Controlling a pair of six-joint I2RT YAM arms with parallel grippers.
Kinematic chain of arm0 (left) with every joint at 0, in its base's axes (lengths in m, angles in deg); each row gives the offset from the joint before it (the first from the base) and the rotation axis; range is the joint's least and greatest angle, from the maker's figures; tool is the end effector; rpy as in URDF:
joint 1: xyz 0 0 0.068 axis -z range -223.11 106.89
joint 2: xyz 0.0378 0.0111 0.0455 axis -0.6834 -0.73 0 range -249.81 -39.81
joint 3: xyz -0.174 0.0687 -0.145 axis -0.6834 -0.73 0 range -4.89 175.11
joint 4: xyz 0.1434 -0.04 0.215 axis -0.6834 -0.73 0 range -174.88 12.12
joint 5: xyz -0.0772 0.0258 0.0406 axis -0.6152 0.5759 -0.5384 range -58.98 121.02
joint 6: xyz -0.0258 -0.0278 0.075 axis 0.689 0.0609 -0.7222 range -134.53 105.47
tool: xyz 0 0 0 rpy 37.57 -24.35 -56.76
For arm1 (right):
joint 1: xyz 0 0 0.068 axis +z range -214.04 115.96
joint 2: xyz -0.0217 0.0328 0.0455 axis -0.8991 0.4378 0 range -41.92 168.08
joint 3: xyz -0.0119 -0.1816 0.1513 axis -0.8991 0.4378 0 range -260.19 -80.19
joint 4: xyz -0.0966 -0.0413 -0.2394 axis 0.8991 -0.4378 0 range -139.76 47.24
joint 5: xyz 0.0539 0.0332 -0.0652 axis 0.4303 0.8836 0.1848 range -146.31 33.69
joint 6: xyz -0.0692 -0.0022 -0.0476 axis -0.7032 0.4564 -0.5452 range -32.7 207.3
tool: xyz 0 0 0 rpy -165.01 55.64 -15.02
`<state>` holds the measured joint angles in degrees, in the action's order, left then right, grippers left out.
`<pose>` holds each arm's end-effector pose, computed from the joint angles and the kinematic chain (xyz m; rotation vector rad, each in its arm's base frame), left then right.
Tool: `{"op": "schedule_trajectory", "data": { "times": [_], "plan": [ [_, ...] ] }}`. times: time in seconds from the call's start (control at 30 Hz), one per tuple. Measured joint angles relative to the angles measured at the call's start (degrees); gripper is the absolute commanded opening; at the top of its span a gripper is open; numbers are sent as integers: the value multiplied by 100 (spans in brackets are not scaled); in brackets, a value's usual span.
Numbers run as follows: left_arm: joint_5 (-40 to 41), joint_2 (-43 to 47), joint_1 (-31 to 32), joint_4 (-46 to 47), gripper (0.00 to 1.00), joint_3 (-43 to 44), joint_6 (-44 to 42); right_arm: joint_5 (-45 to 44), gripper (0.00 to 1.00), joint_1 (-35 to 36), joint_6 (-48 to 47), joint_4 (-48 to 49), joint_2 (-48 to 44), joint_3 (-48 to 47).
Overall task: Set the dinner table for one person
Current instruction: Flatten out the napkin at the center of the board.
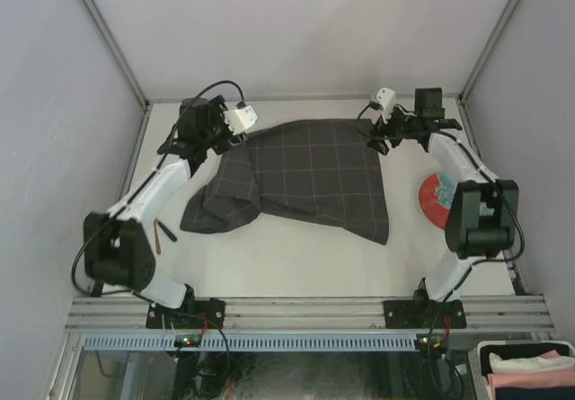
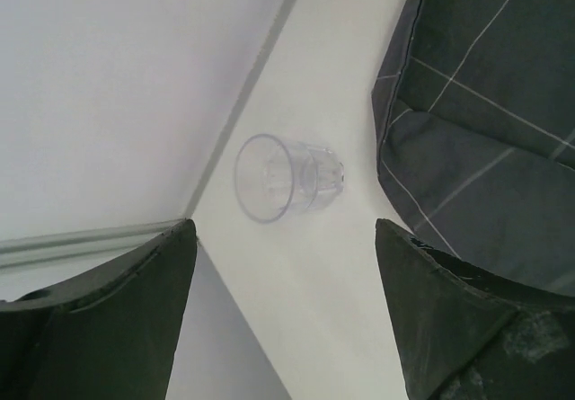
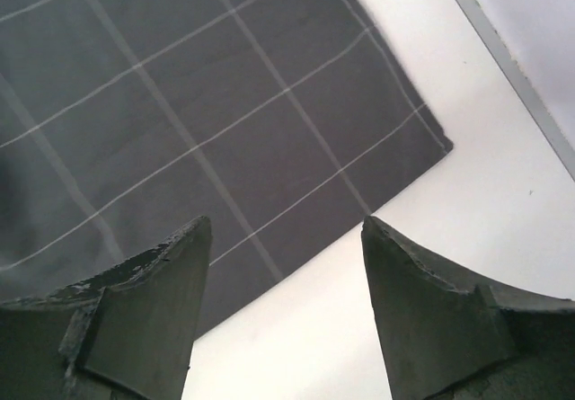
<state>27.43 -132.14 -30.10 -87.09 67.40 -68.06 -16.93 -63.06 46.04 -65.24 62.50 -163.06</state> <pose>0.3972 -0.0964 0.2400 1.1848 1.7351 0.3644 0.4195 0.0538 0.2076 -1.0745 1.8805 0.4066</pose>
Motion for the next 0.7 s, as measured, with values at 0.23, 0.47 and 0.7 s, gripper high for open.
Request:
{"op": "schedule_trajectory", "data": {
  "times": [0.23, 0.47, 0.7],
  "plan": [
    [170, 2343, 247, -225, 84, -1165, 321, 282, 68, 358, -662, -704, -2081, 1602],
    [527, 3613, 251, -656, 84, -2269, 612, 262, 68, 935, -1134, -1471, -3077, 3021],
    [647, 4623, 262, -1298, 83, -2857, 988, -87, 66, 1300, -1486, -1733, -3093, 3530]
  ]
}}
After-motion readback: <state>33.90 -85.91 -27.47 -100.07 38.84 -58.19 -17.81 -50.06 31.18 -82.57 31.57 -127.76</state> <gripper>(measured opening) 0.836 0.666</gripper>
